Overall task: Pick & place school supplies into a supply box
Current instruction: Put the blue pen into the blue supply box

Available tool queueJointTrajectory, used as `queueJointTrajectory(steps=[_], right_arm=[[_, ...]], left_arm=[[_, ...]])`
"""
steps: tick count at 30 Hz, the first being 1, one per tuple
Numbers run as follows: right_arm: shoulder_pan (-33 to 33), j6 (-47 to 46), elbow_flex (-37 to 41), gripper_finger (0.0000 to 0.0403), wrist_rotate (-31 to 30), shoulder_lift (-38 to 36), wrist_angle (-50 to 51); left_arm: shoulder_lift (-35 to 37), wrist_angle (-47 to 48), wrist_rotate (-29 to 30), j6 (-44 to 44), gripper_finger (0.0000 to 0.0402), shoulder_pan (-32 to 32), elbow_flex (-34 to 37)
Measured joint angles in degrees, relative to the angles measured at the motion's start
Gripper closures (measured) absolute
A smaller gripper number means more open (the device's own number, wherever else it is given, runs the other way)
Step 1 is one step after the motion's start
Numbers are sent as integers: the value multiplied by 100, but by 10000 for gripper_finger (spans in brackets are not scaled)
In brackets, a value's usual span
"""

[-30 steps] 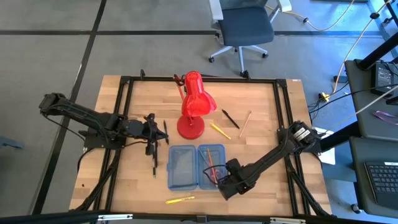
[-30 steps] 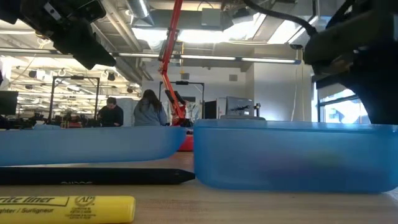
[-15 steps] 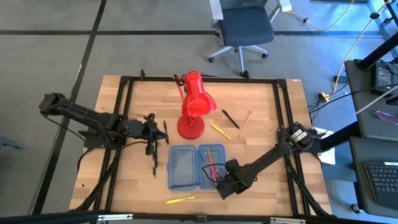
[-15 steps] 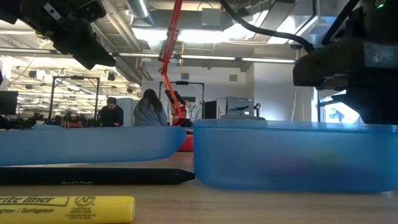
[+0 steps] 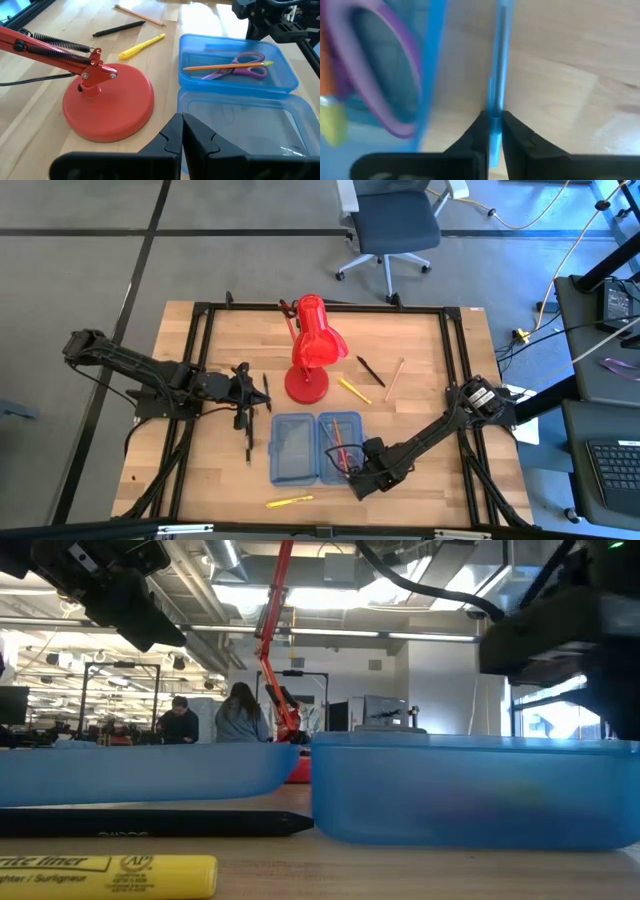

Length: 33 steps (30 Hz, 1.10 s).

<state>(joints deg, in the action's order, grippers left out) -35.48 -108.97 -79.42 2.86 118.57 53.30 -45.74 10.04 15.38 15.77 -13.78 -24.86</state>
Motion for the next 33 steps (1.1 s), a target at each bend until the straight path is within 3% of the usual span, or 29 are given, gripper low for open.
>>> queueJointTrajectory(steps=[12, 16, 24, 33], right_arm=[[-46, 14, 29, 365, 76, -533, 803], [-44, 143, 20, 368, -224, -851, 744], [148, 774, 9, 367, -774, -1075, 13], [698, 2488, 9, 363, -1161, -1035, -1309]], left_arm=[[0, 0, -3, 15, 398, 0, -4], [0, 7, -3, 8, 398, 2, -4], [0, 86, -174, 98, 398, 2, -4], [0, 96, -289, 188, 398, 0, -4]])
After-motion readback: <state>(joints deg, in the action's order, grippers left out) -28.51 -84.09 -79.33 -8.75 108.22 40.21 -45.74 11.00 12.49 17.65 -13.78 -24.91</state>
